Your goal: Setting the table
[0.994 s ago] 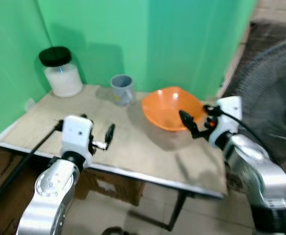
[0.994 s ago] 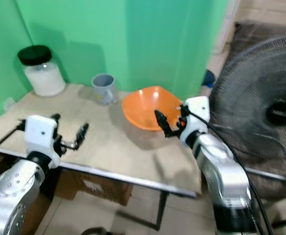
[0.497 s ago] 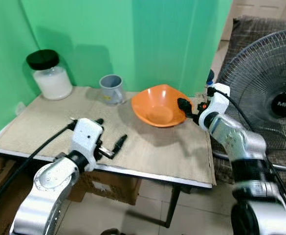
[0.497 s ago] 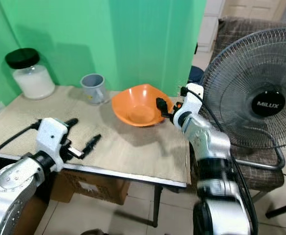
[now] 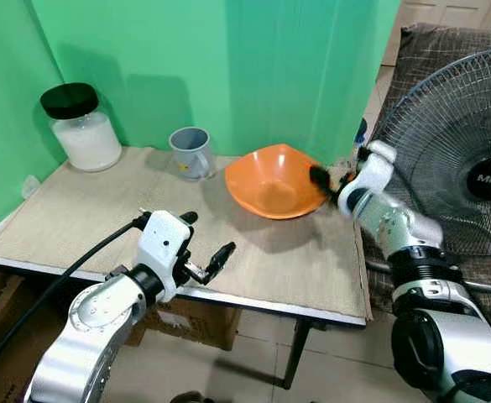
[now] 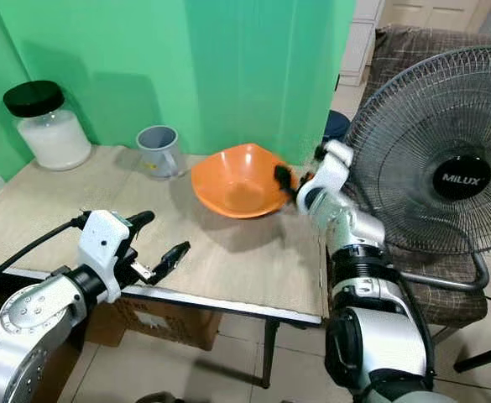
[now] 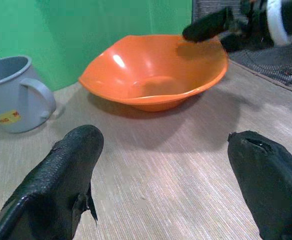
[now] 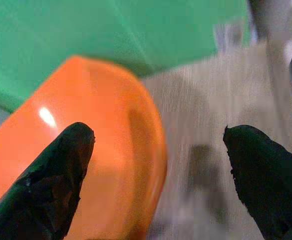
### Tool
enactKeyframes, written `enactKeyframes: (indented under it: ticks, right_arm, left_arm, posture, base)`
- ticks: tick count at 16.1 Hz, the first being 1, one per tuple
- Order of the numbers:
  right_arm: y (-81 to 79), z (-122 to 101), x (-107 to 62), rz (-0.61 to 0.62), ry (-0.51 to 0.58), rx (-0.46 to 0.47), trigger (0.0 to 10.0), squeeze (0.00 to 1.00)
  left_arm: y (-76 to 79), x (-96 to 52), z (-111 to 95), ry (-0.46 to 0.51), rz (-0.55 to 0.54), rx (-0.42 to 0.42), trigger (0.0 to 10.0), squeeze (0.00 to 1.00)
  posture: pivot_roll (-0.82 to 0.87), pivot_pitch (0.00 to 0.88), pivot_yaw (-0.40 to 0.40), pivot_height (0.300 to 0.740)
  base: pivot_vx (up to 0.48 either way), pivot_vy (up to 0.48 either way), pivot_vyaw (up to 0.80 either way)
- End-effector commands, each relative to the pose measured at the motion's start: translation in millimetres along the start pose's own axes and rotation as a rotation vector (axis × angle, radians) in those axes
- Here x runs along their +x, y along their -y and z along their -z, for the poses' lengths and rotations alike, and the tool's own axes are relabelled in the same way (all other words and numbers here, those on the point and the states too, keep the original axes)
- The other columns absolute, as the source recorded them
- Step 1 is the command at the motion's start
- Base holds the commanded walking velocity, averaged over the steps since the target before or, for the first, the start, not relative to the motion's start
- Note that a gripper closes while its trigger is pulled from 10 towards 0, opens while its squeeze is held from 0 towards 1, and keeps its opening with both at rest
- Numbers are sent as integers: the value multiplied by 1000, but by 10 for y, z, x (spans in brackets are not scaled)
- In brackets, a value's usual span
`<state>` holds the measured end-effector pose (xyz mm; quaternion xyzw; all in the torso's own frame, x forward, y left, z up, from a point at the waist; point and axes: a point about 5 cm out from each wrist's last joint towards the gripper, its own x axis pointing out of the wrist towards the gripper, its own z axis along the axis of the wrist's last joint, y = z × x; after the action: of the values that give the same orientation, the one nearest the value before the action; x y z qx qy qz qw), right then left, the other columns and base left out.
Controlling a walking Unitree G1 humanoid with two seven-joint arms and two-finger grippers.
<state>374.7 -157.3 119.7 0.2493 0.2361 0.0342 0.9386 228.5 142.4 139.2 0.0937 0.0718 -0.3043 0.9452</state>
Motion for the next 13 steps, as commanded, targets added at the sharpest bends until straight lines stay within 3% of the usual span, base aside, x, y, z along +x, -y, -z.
enactKeyframes:
  ticks: [1,2,4,6,7,13]
  right_arm:
    - [-55,-29,25,-3,-8,41,10000,0]
    - [-109,42,78,6,-42,98,9882,0]
    - [-151,94,98,0,-74,120,3922,0]
    - [-202,115,110,-47,-76,153,510,0]
    - [-214,123,114,-61,-82,184,0,0]
    - [-287,190,130,-114,-121,192,0,0]
  left_arm:
    - [8,-7,16,-13,8,17,10000,0]
    - [3,-32,0,-14,14,20,10000,0]
    - [10,-41,0,-15,15,22,10000,0]
    - [13,-52,7,-19,10,37,10000,0]
    - [9,-56,14,-25,6,47,10000,0]
    - [10,-96,31,-40,3,58,10000,0]
  posture:
    - [40,0,24,740]
    - [49,0,25,740]
    - [54,0,24,740]
    - [61,0,18,740]
    - [64,0,16,740]
    - [73,0,12,740]
  base:
    - [0,0,0]
    - [0,0,0]
    - [0,0,0]
    - [0,0,0]
    - [0,0,0]
    - [0,0,0]
